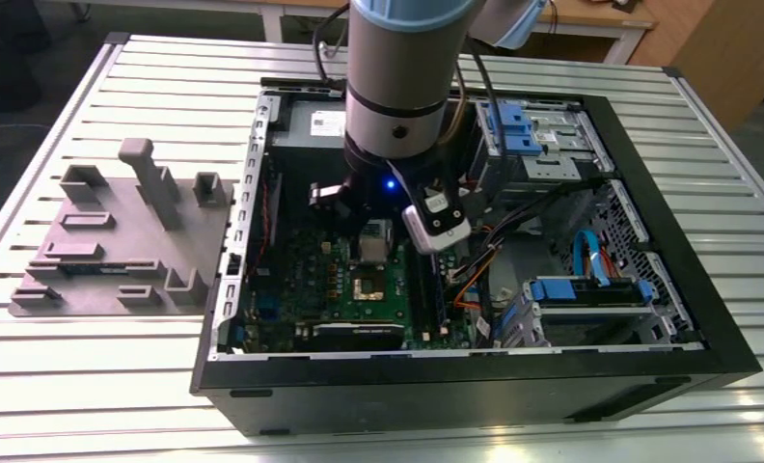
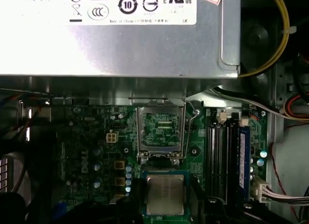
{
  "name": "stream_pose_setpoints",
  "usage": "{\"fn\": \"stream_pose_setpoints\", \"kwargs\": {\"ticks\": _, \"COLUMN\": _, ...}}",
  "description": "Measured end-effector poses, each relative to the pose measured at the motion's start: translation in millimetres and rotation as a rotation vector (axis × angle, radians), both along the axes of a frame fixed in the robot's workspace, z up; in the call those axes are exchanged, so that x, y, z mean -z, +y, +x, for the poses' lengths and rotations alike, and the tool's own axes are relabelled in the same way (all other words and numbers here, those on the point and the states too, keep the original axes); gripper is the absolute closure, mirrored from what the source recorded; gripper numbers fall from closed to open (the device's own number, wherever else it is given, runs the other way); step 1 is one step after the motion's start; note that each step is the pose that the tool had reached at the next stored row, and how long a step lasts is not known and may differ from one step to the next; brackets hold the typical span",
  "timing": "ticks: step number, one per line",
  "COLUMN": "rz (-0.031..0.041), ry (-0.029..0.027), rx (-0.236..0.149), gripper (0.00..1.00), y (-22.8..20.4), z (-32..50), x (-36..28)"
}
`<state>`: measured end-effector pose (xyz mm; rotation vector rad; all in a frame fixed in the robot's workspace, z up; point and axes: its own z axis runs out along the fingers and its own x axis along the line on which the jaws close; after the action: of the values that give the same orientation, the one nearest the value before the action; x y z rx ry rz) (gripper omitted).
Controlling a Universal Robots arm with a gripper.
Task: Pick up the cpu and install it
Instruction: 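Place the cpu into insertion slot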
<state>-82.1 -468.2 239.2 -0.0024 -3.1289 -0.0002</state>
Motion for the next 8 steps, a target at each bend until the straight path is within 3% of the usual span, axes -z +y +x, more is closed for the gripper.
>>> {"fn": "stream_pose_setpoints", "kwargs": {"ticks": 3, "rz": -0.0003, "ry": 0.0001, "rx": 0.0, "gripper": 0.53, "y": 0.0, "z": 0.0, "x": 0.6}}
{"fn": "stream_pose_setpoints", "kwargs": {"ticks": 5, "rz": -0.0001, "ry": 0.0, "rx": 0.0, "gripper": 0.53, "y": 0.0, "z": 0.0, "x": 6.3}}
{"fn": "stream_pose_setpoints", "kwargs": {"ticks": 8, "rz": 0.0, "ry": 0.0, "rx": 0.0, "gripper": 0.53, "y": 0.0, "z": 0.0, "x": 6.4}}
